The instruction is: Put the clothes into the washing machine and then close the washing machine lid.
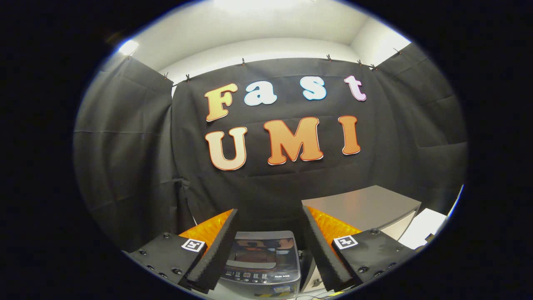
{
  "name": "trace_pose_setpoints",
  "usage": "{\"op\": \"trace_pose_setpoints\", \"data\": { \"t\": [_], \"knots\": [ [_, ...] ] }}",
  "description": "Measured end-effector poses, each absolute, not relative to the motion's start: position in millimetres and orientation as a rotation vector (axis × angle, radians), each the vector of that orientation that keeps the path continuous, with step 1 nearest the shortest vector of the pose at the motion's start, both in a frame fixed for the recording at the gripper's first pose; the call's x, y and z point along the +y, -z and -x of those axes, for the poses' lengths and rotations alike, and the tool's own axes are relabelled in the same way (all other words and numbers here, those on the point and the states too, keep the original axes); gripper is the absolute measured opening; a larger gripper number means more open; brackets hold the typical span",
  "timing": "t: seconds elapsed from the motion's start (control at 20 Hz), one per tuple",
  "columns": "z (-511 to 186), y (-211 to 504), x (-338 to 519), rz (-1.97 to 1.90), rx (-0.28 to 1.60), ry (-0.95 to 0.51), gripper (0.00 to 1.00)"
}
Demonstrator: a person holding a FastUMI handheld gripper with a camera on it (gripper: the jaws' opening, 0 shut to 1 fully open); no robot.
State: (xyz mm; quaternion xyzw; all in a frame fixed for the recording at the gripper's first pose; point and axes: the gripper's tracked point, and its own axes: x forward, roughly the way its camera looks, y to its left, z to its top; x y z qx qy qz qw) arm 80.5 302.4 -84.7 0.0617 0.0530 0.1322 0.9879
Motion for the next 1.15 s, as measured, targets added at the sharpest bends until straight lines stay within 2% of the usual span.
{"op": "trace_pose_setpoints", "data": {
  "t": [0.4,1.15],
  "knots": [
    [-45.0,49.1,278.4,-0.094,0.044,-0.257,0.96],
    [-30.3,43.7,263.8,-0.093,0.025,-0.232,0.96]
  ]
}}
